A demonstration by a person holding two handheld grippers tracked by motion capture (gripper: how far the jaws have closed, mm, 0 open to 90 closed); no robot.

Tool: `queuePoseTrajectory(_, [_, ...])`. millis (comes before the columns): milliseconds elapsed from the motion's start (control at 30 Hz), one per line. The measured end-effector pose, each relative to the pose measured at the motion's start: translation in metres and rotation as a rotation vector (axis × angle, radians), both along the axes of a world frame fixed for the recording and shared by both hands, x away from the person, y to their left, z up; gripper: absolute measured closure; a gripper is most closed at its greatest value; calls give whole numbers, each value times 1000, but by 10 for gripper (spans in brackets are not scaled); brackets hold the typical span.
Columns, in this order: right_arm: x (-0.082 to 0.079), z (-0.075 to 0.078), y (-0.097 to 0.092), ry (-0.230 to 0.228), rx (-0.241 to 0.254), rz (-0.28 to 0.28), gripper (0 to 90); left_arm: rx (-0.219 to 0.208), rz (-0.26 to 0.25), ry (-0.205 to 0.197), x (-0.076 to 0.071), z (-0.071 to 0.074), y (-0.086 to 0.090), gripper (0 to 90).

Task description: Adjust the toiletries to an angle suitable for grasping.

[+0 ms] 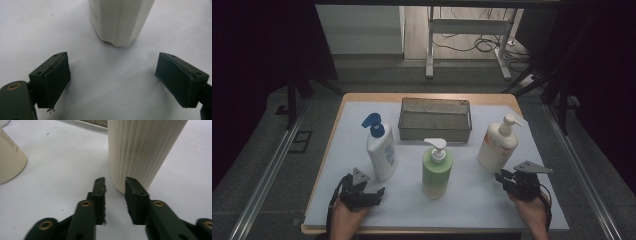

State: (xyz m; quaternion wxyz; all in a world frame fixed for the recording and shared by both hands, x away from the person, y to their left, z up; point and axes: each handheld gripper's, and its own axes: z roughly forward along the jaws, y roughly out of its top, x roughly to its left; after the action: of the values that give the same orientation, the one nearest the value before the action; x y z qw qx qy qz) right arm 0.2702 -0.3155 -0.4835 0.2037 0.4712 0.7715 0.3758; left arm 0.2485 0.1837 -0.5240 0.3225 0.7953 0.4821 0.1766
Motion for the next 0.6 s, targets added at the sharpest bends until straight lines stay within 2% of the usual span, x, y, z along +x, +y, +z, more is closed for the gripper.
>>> queuePoseTrajectory(200, [-5, 3, -3, 14, 10, -9, 547, 0, 0, -1, 0, 0, 0, 121])
queuePoseTrajectory(600, [-9, 14, -17, 4, 23, -33, 375, -1, 0, -1, 0, 0, 0, 121])
